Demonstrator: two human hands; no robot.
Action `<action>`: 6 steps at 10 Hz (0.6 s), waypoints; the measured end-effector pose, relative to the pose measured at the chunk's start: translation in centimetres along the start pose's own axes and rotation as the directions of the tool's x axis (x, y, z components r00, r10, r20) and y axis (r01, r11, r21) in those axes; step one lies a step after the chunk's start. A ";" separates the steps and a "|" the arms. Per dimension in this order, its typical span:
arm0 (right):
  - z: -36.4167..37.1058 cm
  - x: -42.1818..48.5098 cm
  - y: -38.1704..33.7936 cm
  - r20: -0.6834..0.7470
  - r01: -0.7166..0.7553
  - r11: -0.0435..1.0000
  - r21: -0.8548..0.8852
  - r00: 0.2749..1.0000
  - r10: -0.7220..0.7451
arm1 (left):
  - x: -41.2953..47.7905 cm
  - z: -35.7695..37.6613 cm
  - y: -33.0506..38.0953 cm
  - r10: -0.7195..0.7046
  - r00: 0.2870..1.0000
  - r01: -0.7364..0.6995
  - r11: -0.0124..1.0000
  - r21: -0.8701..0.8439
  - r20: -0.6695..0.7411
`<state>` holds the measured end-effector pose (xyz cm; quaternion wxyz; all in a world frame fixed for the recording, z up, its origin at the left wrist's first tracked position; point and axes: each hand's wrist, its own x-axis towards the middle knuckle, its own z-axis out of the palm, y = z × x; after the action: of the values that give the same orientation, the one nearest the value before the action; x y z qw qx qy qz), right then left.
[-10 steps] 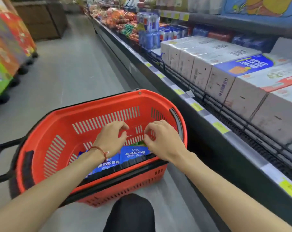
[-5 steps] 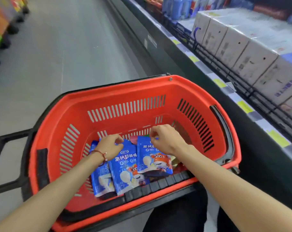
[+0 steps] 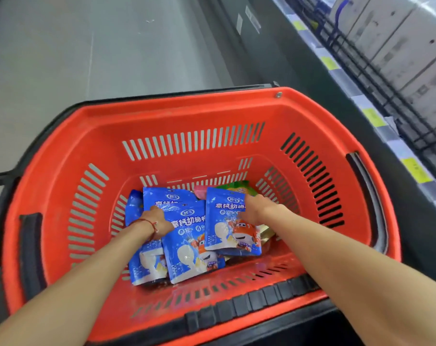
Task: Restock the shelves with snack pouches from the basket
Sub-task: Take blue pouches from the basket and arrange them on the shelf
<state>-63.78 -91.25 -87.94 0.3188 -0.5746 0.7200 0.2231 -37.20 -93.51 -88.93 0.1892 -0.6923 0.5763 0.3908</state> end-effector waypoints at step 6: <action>2.8 2.4 0.2 0.175 -0.288 0.812 0.507 0.957 0.231 | 1.1 2.0 1.0 0.062 0.979 0.048 0.856 -0.515 0.194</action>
<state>-63.71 -90.92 -91.59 0.4679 -0.3487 0.8072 0.0884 -38.73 -93.03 -90.81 0.0529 -0.6718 0.4302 0.6007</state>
